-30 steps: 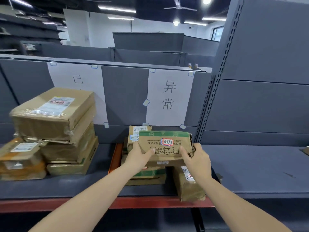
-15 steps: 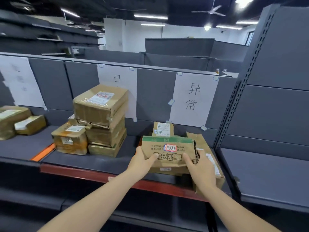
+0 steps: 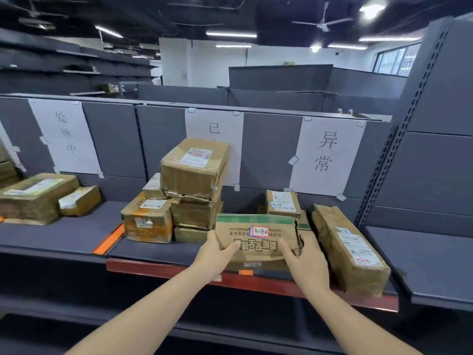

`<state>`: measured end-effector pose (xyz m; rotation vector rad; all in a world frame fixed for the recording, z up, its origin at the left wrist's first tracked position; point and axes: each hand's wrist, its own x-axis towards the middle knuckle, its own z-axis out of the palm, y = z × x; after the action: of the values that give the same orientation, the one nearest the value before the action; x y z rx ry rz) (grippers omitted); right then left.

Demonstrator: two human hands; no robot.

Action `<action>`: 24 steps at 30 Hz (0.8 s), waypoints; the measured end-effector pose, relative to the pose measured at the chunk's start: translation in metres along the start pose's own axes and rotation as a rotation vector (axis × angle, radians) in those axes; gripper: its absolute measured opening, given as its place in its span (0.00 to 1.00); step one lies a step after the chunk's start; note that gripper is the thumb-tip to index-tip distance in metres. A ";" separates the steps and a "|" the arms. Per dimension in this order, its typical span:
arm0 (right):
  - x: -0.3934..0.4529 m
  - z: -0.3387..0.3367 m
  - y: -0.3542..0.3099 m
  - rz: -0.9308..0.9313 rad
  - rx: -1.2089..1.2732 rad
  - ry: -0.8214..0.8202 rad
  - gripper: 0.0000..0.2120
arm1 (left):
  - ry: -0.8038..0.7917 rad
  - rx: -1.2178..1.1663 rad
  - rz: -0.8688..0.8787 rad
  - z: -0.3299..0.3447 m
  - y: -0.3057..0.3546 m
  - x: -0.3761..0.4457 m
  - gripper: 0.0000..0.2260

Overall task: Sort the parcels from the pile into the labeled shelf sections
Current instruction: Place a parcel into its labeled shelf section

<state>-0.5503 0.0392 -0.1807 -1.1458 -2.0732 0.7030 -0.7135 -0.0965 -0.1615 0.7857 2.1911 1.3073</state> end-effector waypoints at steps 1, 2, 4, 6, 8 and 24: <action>-0.005 0.009 -0.008 0.014 -0.007 0.002 0.20 | -0.012 0.004 0.001 -0.012 -0.006 0.002 0.17; -0.010 0.017 -0.015 0.026 -0.018 0.000 0.20 | -0.018 0.006 0.005 -0.021 -0.011 0.003 0.18; -0.021 0.036 -0.031 0.040 -0.026 0.016 0.21 | -0.037 0.017 0.010 -0.044 -0.024 0.007 0.21; -0.033 0.056 -0.049 0.065 -0.013 0.021 0.21 | -0.056 0.038 0.017 -0.069 -0.039 0.011 0.23; -0.045 0.076 -0.065 0.094 -0.004 0.018 0.21 | -0.068 0.065 0.017 -0.092 -0.054 0.015 0.23; -0.083 0.146 -0.134 0.109 -0.043 0.006 0.21 | -0.092 0.052 -0.029 -0.182 -0.109 0.021 0.23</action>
<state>-0.6974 -0.1164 -0.2019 -1.2914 -2.0417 0.7085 -0.8723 -0.2380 -0.1815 0.8140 2.1637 1.1801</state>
